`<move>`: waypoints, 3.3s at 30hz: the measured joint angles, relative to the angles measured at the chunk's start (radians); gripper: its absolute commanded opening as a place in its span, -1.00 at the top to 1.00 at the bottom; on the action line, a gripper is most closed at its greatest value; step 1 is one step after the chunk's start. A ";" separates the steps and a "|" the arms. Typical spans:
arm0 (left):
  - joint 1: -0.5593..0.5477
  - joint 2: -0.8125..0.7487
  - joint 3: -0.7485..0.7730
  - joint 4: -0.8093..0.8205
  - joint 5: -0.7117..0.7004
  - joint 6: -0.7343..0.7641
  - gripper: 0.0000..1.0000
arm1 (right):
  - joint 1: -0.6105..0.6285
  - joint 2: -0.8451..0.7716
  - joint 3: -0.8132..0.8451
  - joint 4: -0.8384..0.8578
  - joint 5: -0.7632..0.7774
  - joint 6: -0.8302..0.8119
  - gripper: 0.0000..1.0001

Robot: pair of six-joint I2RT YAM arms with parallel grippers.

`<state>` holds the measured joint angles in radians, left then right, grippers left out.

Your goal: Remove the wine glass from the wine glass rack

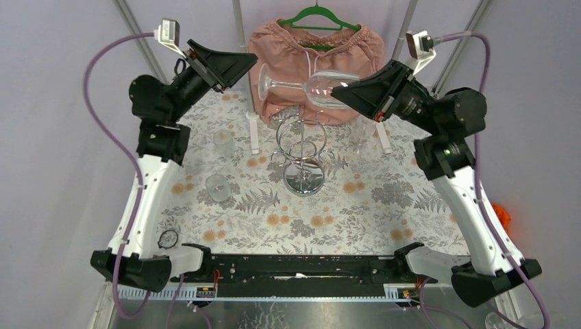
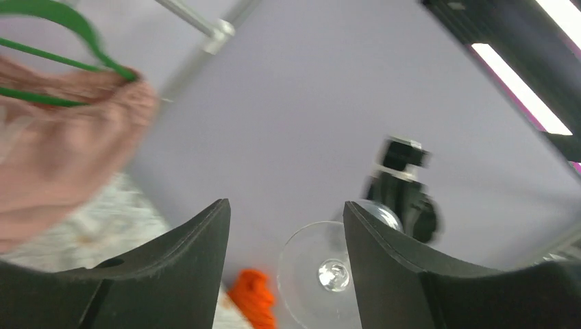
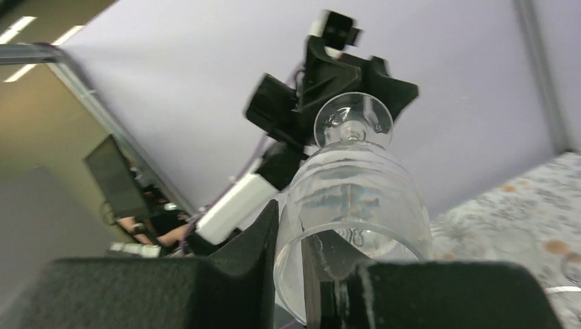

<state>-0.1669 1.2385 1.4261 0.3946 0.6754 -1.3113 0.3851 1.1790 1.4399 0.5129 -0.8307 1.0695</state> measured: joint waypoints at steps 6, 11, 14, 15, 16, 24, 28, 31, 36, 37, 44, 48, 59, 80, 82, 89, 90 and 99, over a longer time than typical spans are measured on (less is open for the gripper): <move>-0.002 -0.029 0.193 -0.542 -0.183 0.373 -0.36 | 0.005 -0.117 0.067 -0.450 0.151 -0.298 1.00; -0.003 -0.022 0.206 -0.799 -0.323 0.521 -0.36 | 0.006 -0.135 0.143 -0.750 0.330 -0.480 1.00; -0.002 -0.011 0.204 -0.907 -0.391 0.572 -0.36 | 0.006 -0.125 0.188 -0.902 0.447 -0.563 1.00; -0.002 -0.010 0.204 -0.935 -0.409 0.586 -0.36 | 0.006 -0.121 0.202 -0.947 0.479 -0.584 1.00; -0.003 -0.011 0.203 -0.963 -0.428 0.598 -0.36 | 0.006 -0.114 0.220 -0.995 0.520 -0.607 1.00; -0.003 -0.029 0.203 -1.054 -0.511 0.653 -0.36 | 0.006 -0.055 0.331 -1.250 0.791 -0.713 1.00; -0.014 -0.032 0.203 -1.074 -0.533 0.671 -0.36 | 0.006 -0.024 0.363 -1.342 0.888 -0.744 1.00; -0.023 -0.032 0.203 -1.091 -0.548 0.681 -0.36 | 0.006 0.001 0.393 -1.413 0.947 -0.769 1.00; -0.029 -0.032 0.203 -1.112 -0.574 0.698 -0.36 | 0.006 0.030 0.447 -1.527 0.992 -0.796 1.00; -0.029 -0.032 0.203 -1.114 -0.576 0.701 -0.36 | 0.006 0.032 0.451 -1.543 0.996 -0.800 1.00; -0.030 -0.032 0.203 -1.115 -0.582 0.708 -0.36 | 0.006 0.046 0.452 -1.643 0.996 -0.818 1.00; -0.031 -0.032 0.203 -1.127 -0.589 0.718 -0.37 | 0.006 0.051 0.446 -1.678 0.993 -0.831 1.00; -0.035 -0.032 0.203 -1.163 -0.613 0.731 -0.37 | 0.006 0.051 0.359 -1.730 0.944 -0.850 1.00; -0.051 -0.009 0.203 -1.168 -0.622 0.739 -0.37 | 0.148 0.084 0.286 -1.734 0.956 -0.854 1.00; -0.054 -0.004 0.203 -1.168 -0.627 0.739 -0.37 | 0.189 0.108 0.285 -1.733 0.974 -0.853 1.00; -0.056 -0.003 0.203 -1.168 -0.643 0.745 -0.37 | 0.216 0.127 0.254 -1.729 1.017 -0.852 1.00; -0.056 -0.003 0.203 -1.168 -0.644 0.745 -0.37 | 0.216 0.127 0.246 -1.726 1.020 -0.852 1.00; -0.056 -0.004 0.190 -1.167 -0.653 0.745 -0.38 | 0.217 0.127 0.172 -1.700 1.021 -0.852 1.00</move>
<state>-0.2230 1.2346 1.6157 -0.7727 0.0219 -0.5659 0.6022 1.3060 1.6115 -1.1873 0.1905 0.2176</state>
